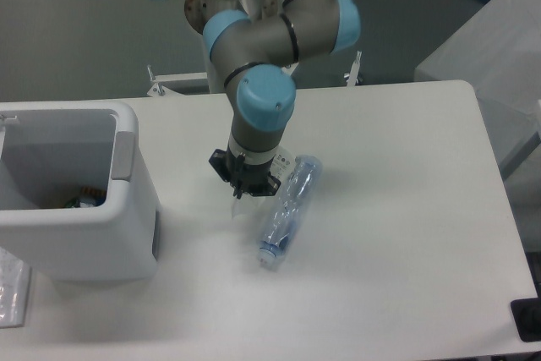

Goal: Place the trash in the trash can
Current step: 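Lower the gripper onto the tissue and close on it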

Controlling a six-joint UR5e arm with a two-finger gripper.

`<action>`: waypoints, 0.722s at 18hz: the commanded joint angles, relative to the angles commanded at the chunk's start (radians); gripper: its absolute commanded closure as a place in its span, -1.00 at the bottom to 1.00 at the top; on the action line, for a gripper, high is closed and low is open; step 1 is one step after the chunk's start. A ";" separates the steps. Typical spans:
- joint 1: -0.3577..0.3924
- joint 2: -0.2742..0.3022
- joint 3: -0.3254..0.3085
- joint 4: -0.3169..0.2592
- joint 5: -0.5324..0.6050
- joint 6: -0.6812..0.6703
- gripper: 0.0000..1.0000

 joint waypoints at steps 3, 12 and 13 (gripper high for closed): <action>0.029 0.000 0.080 -0.022 -0.095 -0.011 1.00; 0.112 -0.002 0.282 -0.011 -0.387 -0.169 1.00; 0.112 0.000 0.296 -0.011 -0.411 -0.193 1.00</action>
